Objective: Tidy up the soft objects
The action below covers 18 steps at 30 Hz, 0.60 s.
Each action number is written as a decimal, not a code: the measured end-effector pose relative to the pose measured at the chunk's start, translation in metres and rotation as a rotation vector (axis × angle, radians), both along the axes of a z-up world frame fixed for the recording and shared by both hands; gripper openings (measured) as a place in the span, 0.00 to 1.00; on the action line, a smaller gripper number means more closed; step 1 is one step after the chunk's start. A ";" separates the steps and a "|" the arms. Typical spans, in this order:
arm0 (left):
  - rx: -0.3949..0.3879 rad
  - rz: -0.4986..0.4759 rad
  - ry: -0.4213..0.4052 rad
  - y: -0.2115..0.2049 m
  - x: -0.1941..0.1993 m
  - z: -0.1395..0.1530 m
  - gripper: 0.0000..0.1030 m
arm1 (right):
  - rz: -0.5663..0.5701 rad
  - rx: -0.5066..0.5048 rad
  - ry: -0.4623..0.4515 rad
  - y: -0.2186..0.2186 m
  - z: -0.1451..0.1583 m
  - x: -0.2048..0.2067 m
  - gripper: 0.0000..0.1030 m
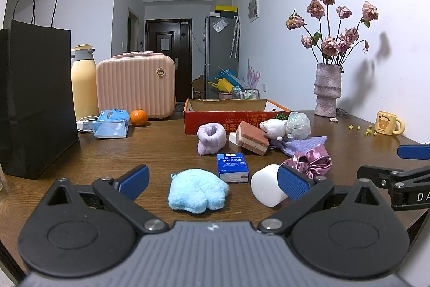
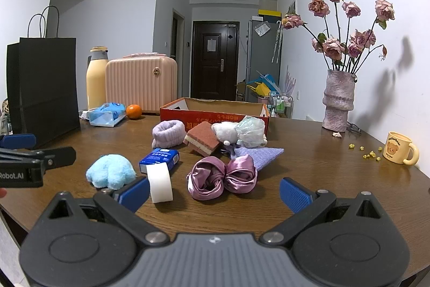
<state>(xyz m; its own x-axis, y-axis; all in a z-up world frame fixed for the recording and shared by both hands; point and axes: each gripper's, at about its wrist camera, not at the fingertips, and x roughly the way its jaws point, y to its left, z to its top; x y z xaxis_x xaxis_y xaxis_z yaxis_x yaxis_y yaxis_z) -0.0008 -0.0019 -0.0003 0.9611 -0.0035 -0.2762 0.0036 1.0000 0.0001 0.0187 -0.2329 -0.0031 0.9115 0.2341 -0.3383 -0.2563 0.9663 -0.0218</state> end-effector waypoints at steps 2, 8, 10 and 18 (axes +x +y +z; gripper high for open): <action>0.000 0.000 0.000 0.000 0.000 0.000 1.00 | 0.000 -0.001 -0.001 0.000 0.000 0.000 1.00; 0.000 0.000 0.001 0.000 0.000 0.000 1.00 | 0.000 -0.002 0.000 0.000 0.000 0.000 1.00; 0.000 0.000 0.000 0.000 0.000 0.000 1.00 | 0.000 -0.002 0.000 0.000 0.001 0.000 1.00; 0.000 -0.001 0.001 0.000 0.000 -0.001 1.00 | 0.000 -0.004 0.001 0.001 0.000 0.001 1.00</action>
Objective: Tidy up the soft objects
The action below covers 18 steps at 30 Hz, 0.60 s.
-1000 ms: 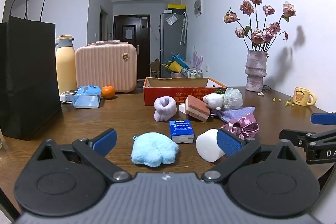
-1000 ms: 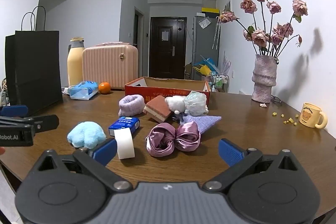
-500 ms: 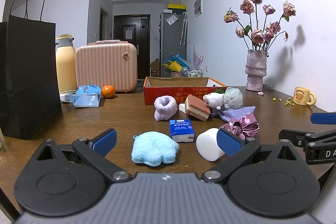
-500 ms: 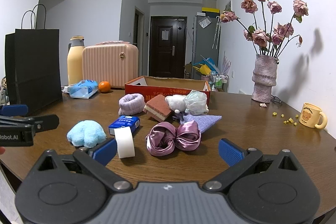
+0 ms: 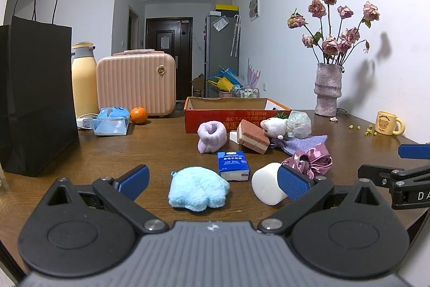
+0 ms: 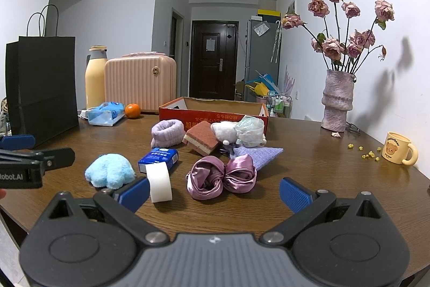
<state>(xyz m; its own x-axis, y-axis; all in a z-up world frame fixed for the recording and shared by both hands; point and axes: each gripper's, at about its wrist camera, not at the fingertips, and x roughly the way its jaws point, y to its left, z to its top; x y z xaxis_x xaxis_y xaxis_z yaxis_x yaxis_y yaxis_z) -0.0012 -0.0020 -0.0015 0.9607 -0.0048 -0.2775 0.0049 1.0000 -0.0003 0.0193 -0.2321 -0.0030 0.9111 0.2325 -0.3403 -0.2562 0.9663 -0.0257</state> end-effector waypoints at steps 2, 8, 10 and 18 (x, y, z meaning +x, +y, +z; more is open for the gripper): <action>0.000 0.001 0.001 0.000 0.000 0.000 1.00 | 0.000 0.000 0.000 0.000 0.000 0.000 1.00; -0.001 0.000 0.001 0.000 -0.001 -0.002 1.00 | 0.000 -0.001 0.001 0.001 0.000 0.001 1.00; 0.000 0.000 0.002 -0.001 -0.001 -0.002 1.00 | 0.000 -0.001 0.001 0.001 0.000 0.001 1.00; -0.001 0.000 0.002 0.000 0.000 -0.001 1.00 | 0.000 -0.002 0.002 0.001 -0.001 0.001 1.00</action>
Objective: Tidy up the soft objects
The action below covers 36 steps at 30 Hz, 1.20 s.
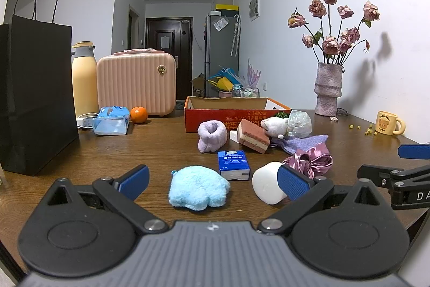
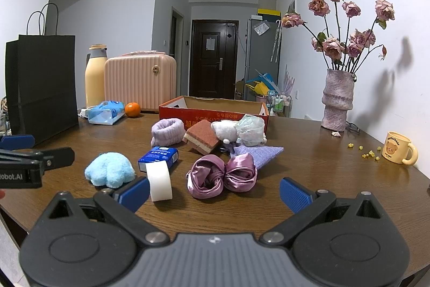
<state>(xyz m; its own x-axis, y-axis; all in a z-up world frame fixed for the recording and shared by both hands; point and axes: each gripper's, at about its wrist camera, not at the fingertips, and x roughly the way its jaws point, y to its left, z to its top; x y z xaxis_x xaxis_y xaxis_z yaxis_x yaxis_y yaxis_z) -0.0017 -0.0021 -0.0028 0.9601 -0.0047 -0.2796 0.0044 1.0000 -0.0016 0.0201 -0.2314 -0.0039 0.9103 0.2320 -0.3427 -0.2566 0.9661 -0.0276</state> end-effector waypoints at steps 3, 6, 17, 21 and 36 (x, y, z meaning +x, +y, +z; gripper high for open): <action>-0.001 0.000 0.000 0.000 0.000 0.000 1.00 | 0.001 0.000 -0.001 0.000 0.001 -0.002 1.00; -0.001 0.000 0.000 0.000 0.000 0.000 1.00 | 0.001 -0.001 0.000 0.000 0.002 -0.003 1.00; -0.001 0.000 0.001 0.000 0.000 0.000 1.00 | 0.003 -0.006 0.007 0.001 -0.003 -0.001 1.00; -0.004 -0.008 0.001 0.000 -0.001 -0.001 1.00 | 0.003 -0.007 0.010 0.002 -0.003 0.002 1.00; -0.005 -0.006 0.010 0.008 0.011 -0.006 1.00 | 0.021 -0.020 0.033 0.009 -0.007 0.018 1.00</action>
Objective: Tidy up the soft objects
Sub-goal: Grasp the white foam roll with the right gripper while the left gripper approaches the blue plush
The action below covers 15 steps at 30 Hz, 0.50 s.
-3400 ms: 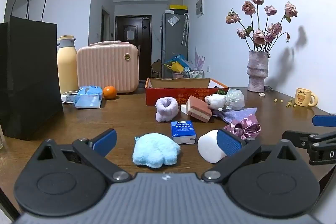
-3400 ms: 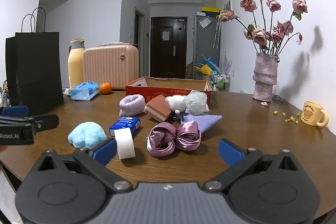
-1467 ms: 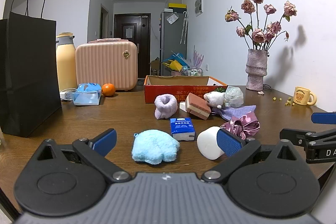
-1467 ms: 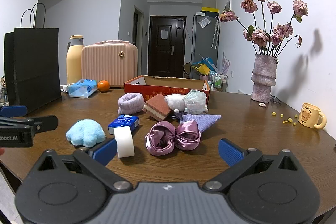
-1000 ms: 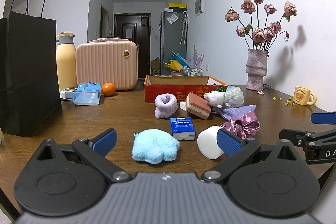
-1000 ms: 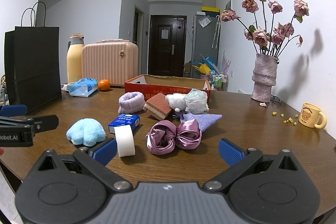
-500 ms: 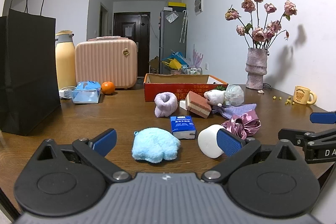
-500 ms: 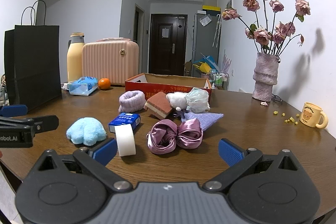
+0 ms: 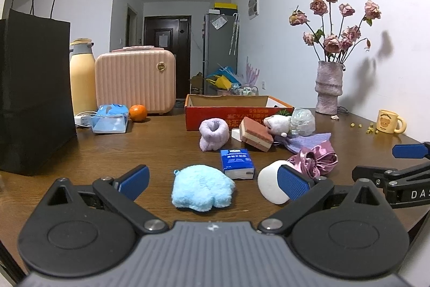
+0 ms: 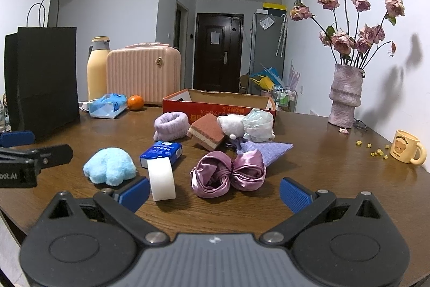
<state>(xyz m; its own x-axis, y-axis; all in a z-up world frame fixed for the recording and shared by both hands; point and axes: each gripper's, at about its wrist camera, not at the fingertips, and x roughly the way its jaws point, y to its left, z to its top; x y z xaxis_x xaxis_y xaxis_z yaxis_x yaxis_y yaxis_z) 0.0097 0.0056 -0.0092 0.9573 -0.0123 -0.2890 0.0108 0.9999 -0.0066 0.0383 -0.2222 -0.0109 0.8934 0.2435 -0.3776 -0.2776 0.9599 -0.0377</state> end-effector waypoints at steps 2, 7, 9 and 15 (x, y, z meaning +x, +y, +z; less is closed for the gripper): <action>-0.002 0.008 0.004 0.001 0.003 -0.001 1.00 | 0.003 0.000 0.005 0.001 -0.001 0.003 1.00; -0.003 0.023 0.009 0.007 0.009 -0.002 1.00 | 0.014 -0.004 0.015 0.007 -0.005 0.013 1.00; -0.003 0.027 0.012 0.011 0.012 -0.003 1.00 | 0.020 -0.004 0.020 0.009 -0.007 0.017 1.00; -0.001 0.037 0.027 0.016 0.021 -0.005 1.00 | 0.036 -0.006 0.028 0.016 -0.011 0.027 0.99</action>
